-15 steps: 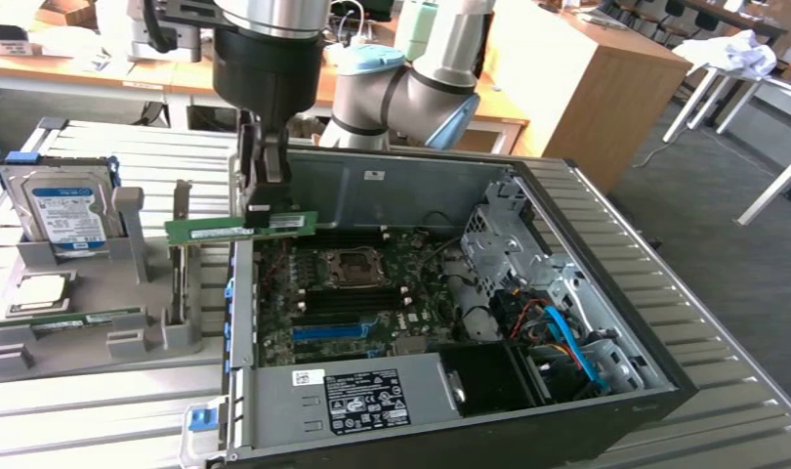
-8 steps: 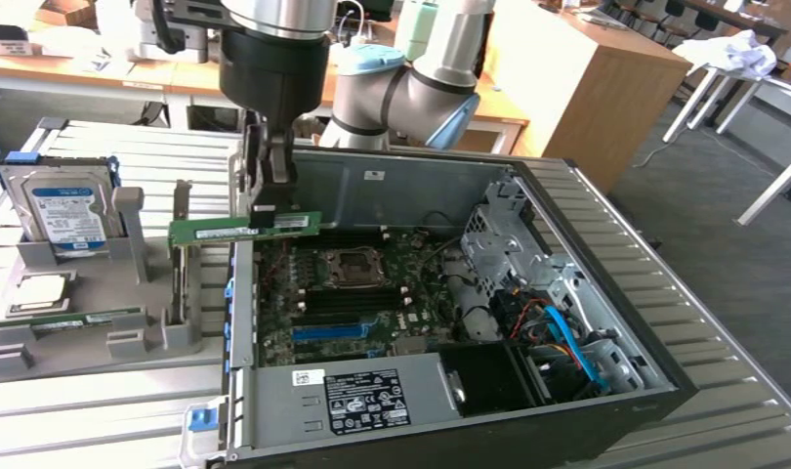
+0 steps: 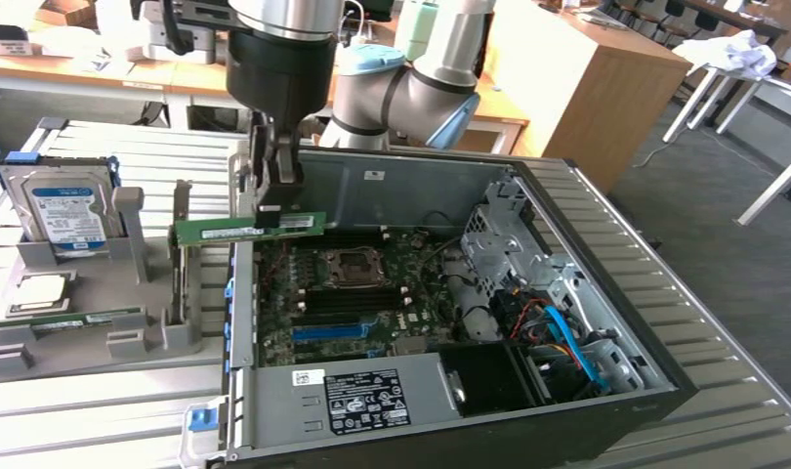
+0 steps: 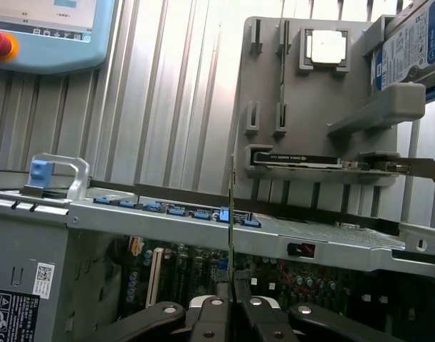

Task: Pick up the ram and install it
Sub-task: 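Pick up the ram and move it above insertion slot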

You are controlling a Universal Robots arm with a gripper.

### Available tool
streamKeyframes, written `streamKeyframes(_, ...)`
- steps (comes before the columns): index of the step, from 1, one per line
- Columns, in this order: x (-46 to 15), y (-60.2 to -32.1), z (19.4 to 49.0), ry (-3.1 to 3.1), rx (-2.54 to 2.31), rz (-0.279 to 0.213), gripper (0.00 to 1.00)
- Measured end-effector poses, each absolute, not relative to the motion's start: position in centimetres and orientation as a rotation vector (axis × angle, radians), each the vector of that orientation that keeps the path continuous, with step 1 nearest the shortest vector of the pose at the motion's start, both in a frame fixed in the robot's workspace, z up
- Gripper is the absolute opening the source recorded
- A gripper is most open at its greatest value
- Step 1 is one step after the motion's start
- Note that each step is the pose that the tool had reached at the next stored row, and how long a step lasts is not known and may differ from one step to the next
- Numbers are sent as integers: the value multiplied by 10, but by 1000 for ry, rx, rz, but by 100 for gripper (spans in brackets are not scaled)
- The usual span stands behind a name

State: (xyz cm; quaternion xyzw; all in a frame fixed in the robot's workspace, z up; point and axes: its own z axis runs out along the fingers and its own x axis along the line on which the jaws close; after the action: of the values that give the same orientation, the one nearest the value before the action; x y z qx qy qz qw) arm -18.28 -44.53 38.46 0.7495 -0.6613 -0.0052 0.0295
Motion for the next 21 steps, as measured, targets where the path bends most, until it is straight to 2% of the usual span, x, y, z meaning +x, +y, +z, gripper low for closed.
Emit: streamKeyframes(21,-169,-445,384,-2039,2311,-16,13)
